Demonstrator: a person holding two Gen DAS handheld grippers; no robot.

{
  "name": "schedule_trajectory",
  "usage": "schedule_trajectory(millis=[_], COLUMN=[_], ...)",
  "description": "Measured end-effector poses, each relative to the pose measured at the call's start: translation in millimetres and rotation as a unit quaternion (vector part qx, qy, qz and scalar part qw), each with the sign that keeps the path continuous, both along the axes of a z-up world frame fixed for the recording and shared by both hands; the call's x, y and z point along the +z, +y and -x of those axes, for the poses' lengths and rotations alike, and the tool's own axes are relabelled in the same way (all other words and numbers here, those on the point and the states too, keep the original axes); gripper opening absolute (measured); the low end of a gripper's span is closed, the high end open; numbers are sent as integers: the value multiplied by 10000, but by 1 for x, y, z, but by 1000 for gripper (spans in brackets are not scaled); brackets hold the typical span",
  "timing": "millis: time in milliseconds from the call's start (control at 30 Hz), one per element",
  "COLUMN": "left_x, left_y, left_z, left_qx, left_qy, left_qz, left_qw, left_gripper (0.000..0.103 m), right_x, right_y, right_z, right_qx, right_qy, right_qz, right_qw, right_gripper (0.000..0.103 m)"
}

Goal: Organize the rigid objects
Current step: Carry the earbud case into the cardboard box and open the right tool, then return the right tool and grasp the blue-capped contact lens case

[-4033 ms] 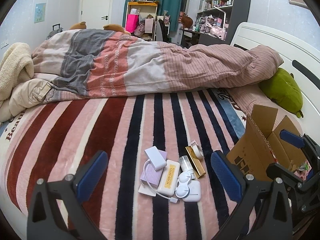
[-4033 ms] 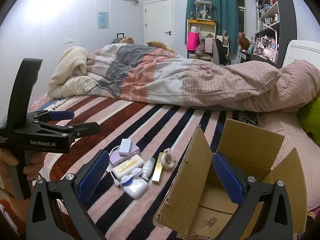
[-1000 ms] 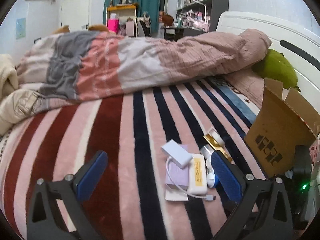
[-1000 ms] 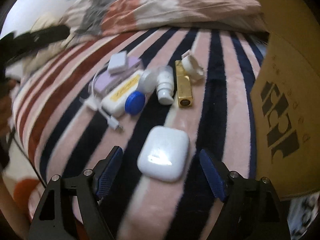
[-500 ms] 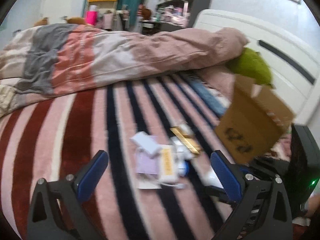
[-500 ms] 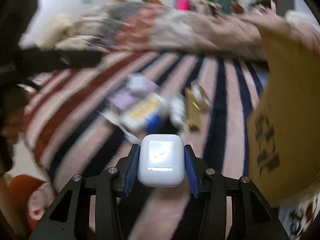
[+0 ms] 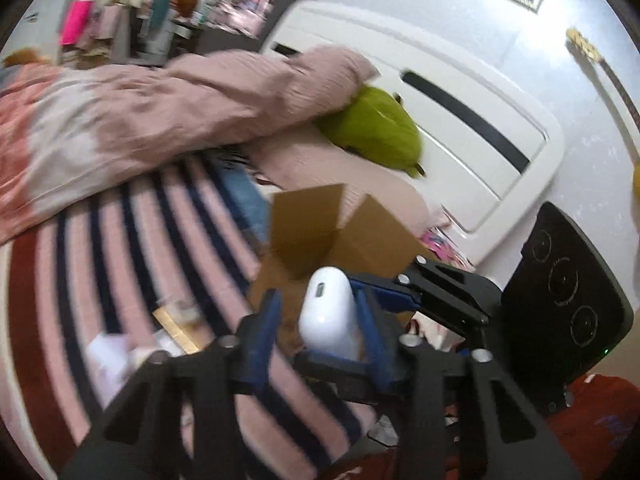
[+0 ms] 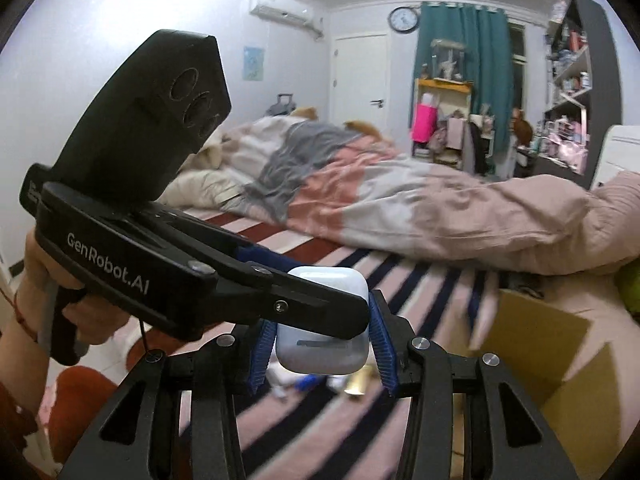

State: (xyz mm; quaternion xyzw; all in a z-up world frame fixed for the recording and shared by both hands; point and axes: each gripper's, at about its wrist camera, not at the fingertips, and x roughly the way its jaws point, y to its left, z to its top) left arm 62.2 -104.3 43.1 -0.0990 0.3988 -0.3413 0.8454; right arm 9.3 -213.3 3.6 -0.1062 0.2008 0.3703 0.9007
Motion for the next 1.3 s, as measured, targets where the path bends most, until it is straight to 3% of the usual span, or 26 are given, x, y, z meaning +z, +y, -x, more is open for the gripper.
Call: schedule_trajectory(millis=[133, 267, 467, 533, 567, 633, 700, 733, 800, 833, 867, 900, 933, 1000, 1133, 1300], left_x=[-1, -16, -39, -40, -38, -31, -20, -14, -3, 4, 7, 10, 12, 12, -1, -37], left_y=[-61, -107, -136, -138, -134, -119, -98, -86, -60, -43, -32, -18, -3, 27, 81, 137], left_z=[-40, -71, -88, -87, -85, -80, -73, -68, -56, -47, -41, -34, -26, -9, 19, 45], left_qx=[-378, -625, -681, -563, -458, -244, -56, 51, 318, 490, 618, 769, 930, 1301, 1962, 2421], left_qy=[282, 664, 1090, 1047, 1002, 865, 730, 673, 508, 391, 324, 262, 202, 105, 33, 240], left_qz=[-186, -305, -706, -918, -1026, -1050, -964, -919, -929, -961, -988, -1025, -1076, -1222, -1562, -1467], left_qw=[9987, 9954, 9892, 9887, 9886, 9904, 9927, 9935, 9939, 9934, 9927, 9914, 9896, 9839, 9680, 9588], left_gripper=[27, 26, 26, 35, 41, 62, 63, 65, 72, 74, 74, 75, 75, 75, 76, 76], right_x=[4, 0, -19, -25, -26, -22, -18, -14, -5, 0, 5, 10, 15, 23, 23, -8], right_y=[-53, -93, -111, -111, -110, -110, -112, -113, -108, -99, -92, -84, -71, -45, 14, 80], right_z=[-30, -61, -89, -91, -93, -86, -82, -80, -77, -76, -71, -66, -61, -49, -31, -19], right_qx=[-408, -697, -840, -828, -850, -918, -980, -988, -919, -827, -737, -620, -451, -99, 376, 959], right_qy=[236, 764, 1561, 1706, 1735, 1699, 1592, 1550, 1430, 1323, 1233, 1135, 1010, 857, 740, 1031], right_qz=[-38, 100, 810, 1101, 1152, 1231, 1190, 1106, 906, 842, 814, 774, 700, 604, 732, 950], right_qw=[9989, 9946, 9808, 9757, 9744, 9734, 9751, 9767, 9813, 9842, 9863, 9886, 9914, 9944, 9939, 9855], right_gripper=[39, 39, 39, 39, 39, 39, 45, 58, 70, 70, 71, 77, 90, 99, 99, 99])
